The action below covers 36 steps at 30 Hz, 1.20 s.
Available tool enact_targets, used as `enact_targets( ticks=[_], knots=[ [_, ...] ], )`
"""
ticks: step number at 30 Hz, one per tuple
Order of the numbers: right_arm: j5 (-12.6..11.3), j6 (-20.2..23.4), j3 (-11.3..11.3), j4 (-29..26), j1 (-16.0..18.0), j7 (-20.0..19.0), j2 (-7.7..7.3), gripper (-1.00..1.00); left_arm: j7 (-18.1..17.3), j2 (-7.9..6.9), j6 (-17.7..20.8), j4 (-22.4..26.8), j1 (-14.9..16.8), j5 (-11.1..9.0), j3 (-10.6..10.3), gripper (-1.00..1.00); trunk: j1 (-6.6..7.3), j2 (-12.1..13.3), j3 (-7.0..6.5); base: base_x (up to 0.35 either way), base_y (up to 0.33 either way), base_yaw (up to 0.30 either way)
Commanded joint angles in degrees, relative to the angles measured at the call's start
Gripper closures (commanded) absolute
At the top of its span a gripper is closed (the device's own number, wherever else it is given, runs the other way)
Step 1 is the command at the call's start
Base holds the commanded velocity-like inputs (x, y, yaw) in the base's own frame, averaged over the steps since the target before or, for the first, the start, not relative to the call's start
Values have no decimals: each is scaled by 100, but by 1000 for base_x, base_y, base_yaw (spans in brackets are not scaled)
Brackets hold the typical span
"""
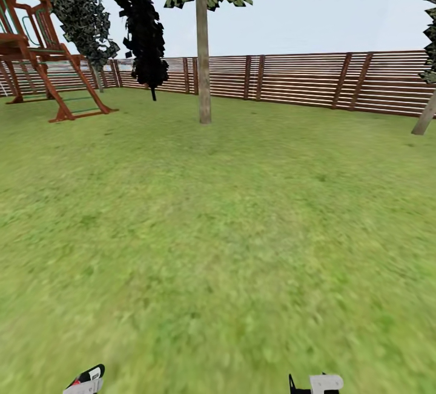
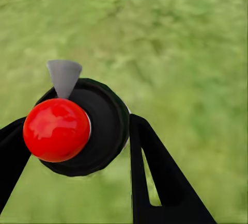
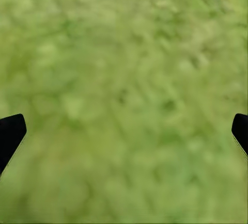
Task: In the garden, pick up the pesticide atomizer on the floor and spray pesticide onto both trees until each tree trunk is fully covered.
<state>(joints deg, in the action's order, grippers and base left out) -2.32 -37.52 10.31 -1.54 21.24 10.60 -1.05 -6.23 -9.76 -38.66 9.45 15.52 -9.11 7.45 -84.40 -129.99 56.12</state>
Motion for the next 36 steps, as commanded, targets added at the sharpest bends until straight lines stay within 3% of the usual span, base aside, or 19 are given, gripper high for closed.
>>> enact_targets(
  ticks=[1,36],
  knots=[
    [-23,-10,50,2,3,29,0,-100,-62,0,-10,-5,4,-56,19,100,-3,-2,5,339,0,0],
    [-23,-10,50,4,3,29,0,-100,-62,0,-10,4,4,-56,19,100,-3,-2,5,339,0,0]
  ],
)
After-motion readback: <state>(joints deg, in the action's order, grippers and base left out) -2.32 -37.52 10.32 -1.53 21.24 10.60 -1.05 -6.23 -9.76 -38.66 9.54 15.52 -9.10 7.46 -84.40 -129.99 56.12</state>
